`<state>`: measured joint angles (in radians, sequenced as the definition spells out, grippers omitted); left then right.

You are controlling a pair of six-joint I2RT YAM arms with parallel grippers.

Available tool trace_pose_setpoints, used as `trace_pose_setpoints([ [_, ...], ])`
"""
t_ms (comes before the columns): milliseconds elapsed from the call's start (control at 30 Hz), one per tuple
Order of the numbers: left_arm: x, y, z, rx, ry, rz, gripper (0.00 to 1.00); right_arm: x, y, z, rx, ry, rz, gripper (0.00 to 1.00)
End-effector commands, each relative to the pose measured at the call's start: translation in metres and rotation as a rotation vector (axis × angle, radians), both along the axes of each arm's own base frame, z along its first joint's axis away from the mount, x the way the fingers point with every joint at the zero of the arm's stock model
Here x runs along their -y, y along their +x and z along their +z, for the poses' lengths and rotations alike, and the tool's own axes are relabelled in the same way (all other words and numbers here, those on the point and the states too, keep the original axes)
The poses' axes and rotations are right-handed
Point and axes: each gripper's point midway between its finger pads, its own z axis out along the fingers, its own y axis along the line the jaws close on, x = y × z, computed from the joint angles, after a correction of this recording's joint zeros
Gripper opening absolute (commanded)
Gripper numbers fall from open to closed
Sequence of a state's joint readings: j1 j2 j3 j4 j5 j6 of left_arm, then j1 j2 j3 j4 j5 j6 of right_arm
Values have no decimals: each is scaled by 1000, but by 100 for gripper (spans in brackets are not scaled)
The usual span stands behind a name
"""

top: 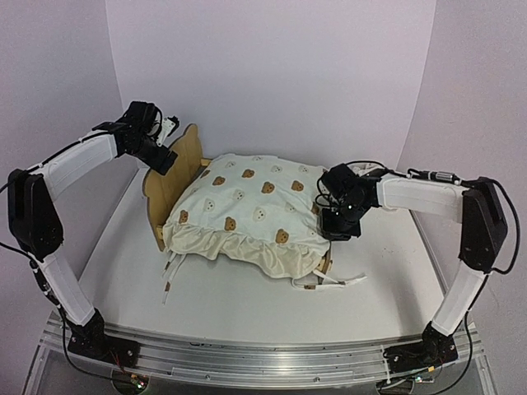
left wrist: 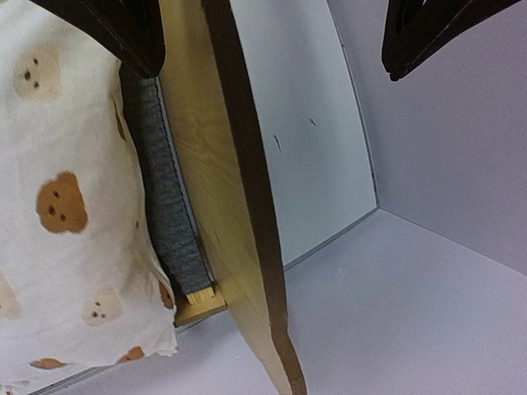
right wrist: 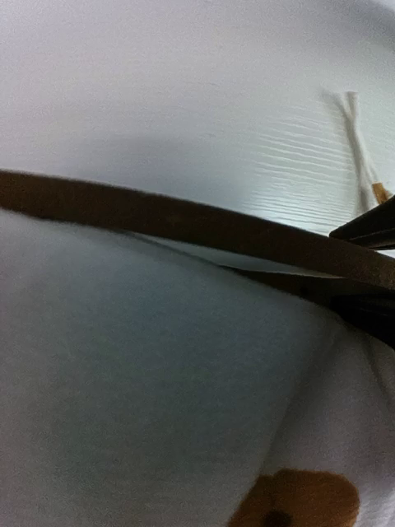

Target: Set up the pet bed

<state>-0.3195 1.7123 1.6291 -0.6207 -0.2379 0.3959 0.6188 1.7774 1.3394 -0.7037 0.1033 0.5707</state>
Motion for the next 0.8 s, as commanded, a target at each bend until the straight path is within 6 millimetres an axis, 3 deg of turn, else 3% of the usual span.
trace_pose_setpoints([
  [0, 7, 37, 20, 130, 57, -61, 92, -21, -72, 18, 4, -41, 42, 21],
  [100, 15, 55, 22, 155, 75, -93, 91, -36, -101, 29, 28, -45, 73, 26],
  [167, 22, 65, 32, 167, 52, -108, 91, -35, -118, 35, -5, -53, 93, 33],
  [267, 36, 64, 63, 185, -14, -164, 91, -7, -128, 49, -3, -113, 107, 40],
  [367, 47, 49, 91, 212, -71, -231, 92, 20, -129, 67, -12, -118, 131, 48],
  [467, 62, 18, 119, 224, -130, -348, 93, 31, -119, 88, -30, -31, 147, 54],
  [567, 78, -28, 134, 188, -177, -491, 91, 47, -83, 113, 16, 22, 123, 54],
  [667, 97, -102, 108, 37, -206, -710, 88, 61, -27, 141, 104, 23, 126, 56],
  [767, 108, -177, 56, -126, -180, -898, 88, 67, 36, 145, 128, 32, 104, 58],
])
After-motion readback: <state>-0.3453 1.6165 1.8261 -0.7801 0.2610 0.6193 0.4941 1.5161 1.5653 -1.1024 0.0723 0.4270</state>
